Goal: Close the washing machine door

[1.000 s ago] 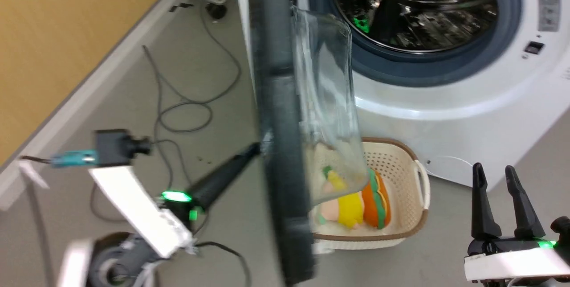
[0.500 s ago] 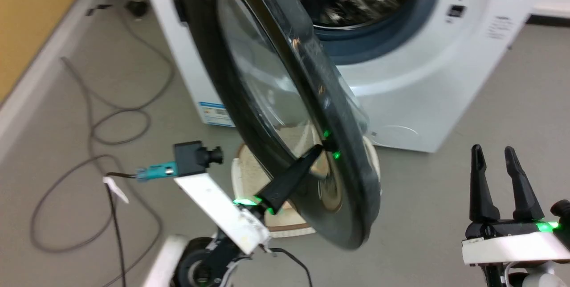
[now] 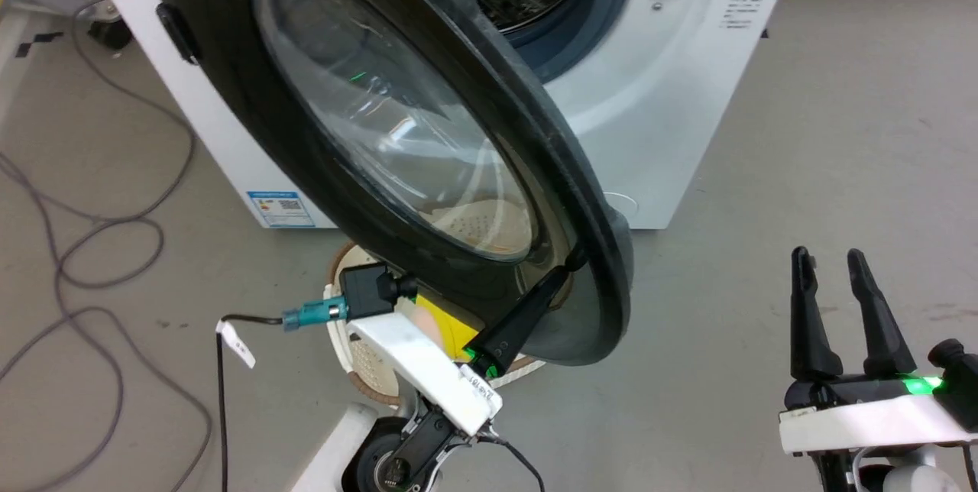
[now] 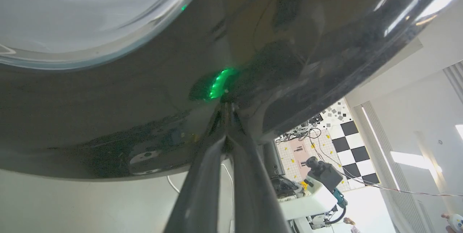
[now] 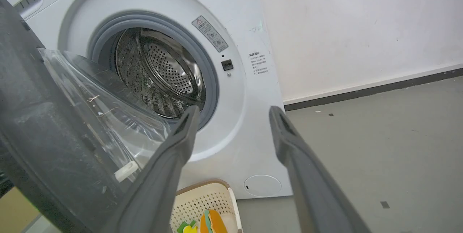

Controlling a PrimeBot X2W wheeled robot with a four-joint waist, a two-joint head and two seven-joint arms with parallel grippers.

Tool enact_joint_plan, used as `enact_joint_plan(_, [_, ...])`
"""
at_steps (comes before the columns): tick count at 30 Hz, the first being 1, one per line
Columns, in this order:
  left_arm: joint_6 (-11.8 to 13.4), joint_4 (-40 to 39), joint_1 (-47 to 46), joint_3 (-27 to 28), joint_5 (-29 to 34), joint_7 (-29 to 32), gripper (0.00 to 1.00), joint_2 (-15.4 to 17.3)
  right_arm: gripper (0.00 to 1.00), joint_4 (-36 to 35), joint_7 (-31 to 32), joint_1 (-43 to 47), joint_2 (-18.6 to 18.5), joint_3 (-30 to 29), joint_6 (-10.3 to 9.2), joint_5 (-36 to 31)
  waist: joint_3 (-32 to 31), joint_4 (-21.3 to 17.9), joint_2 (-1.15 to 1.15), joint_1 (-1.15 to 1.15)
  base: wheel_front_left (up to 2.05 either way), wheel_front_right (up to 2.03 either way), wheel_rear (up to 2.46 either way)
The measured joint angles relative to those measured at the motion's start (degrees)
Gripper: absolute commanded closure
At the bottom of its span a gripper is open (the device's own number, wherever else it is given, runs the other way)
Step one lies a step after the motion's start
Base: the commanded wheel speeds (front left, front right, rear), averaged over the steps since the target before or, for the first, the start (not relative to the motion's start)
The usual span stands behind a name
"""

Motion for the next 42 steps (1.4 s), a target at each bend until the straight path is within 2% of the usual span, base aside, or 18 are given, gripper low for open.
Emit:
enact_joint_plan(4, [0.0,0.62,-0.1,-1.45,-0.19,-4.07,1.0,2.64,0.0,0.01,-0.01,0.01,0.0,0.18,0.0,0.74,-0.72,-0.41,0.0,0.0,0.0,0.0,0.0])
enact_joint_plan(7, [0.0,0.36,-0.1,-1.85,1.68,-9.26,1.0,5.04,0.0,0.01,-0.01,0.06,0.0,0.04,0.0,0.8,-1.46,-0.26,0.0,0.0,0.0,0.0,0.0])
enact_joint_plan(11, [0.0,2.65,-0.1,-2.47,9.28,-18.67,1.0,8.84,0.0,-0.25,-0.01,0.22,0.0,-0.44,0.0,1.32,-2.77,0.21,0.0,0.0,0.0,0.0,0.0])
enact_joint_plan(14, [0.42,5.69,-0.1,-1.81,17.07,-22.09,1.0,10.83,0.0,-1.03,-0.01,0.73,0.0,-1.41,0.0,1.75,-3.89,0.84,0.0,0.0,0.0,0.0,0.0])
enact_joint_plan(17, [4.31,6.27,-0.1,2.43,25.14,-22.96,1.0,10.89,0.0,-2.0,-0.01,1.11,0.01,-2.16,0.0,2.25,-4.97,1.66,0.0,0.0,0.0,0.0,0.0])
enact_joint_plan(19, [8.03,3.55,-0.07,7.86,32.97,-23.01,1.0,10.0,0.0,-2.83,-0.01,1.12,0.0,-2.67,0.0,2.33,-5.58,2.29,0.0,0.0,0.0,0.0,0.0])
enact_joint_plan(22, [11.9,-1.15,1.24,14.54,43.53,-23.04,1.0,8.78,0.0,-4.42,-0.01,1.1,0.01,-3.11,0.0,2.3,-6.37,3.09,0.0,-0.01,0.0,0.0,0.0])
enact_joint_plan(23, [14.37,-3.41,3.27,17.15,50.22,-23.05,1.0,8.43,0.0,-5.75,-0.01,1.03,0.0,-3.22,0.0,2.24,-6.76,3.5,0.0,0.0,0.0,0.0,0.0])
enact_joint_plan(24, [15.5,-4.38,4.36,18.41,52.89,-23.04,1.0,8.13,0.0,-6.34,-0.01,0.99,0.0,-3.21,0.0,2.24,-6.93,3.68,0.0,0.0,0.0,0.0,0.0])
enact_joint_plan(25, [16.74,-5.21,5.53,19.27,55.28,-23.04,0.72,7.86,0.0,-6.94,-0.01,0.9,0.0,-3.13,0.0,2.21,-7.1,3.85,0.0,-0.01,0.0,0.0,0.0])
enact_joint_plan(26, [18.04,-5.99,6.69,19.95,57.82,-23.04,0.24,7.77,0.0,-7.65,-0.01,0.83,0.0,-2.93,0.0,2.12,-7.27,4.04,0.0,0.0,0.0,0.0,0.0])
enact_joint_plan(27, [19.23,-6.73,7.77,20.59,60.27,-23.04,0.0,7.77,0.0,-8.31,-0.01,0.74,0.0,-2.76,0.0,1.96,-7.42,4.26,0.0,-0.01,0.0,0.0,0.0])
enact_joint_plan(31, [23.25,-8.9,12.62,23.09,66.39,-23.04,0.0,6.71,0.0,-11.48,-0.02,-0.25,0.0,-1.05,0.0,0.88,-7.93,5.56,0.0,0.0,0.0,0.0,0.0])
enact_joint_plan(35, [24.84,-8.88,15.88,24.07,68.9,-23.04,0.0,5.56,0.0,-13.25,-0.02,-1.96,0.0,2.13,0.0,-0.74,-7.88,6.6,0.0,0.0,0.0,0.0,0.0])
enact_joint_plan(40, [25.27,-8.67,18.15,25.72,69.48,-23.04,0.0,3.38,0.0,-15.6,-0.02,-5.16,-0.01,5.81,0.0,-3.23,-7.65,7.97,0.0,0.0,0.0,0.0,0.0])
enact_joint_plan(41, [25.21,-8.65,18.43,26.15,69.46,-23.04,0.0,2.82,0.3,-16.01,-0.02,-5.73,-0.09,6.73,0.0,-3.75,-7.62,8.24,0.0,-0.01,0.0,0.0,0.0])
enact_joint_plan(42, [25.17,-8.58,18.64,26.48,69.48,-23.04,0.0,2.34,0.73,-16.42,-0.02,-6.28,-0.26,7.82,0.0,-4.11,-7.58,8.48,0.0,-0.01,0.0,0.0,0.0])
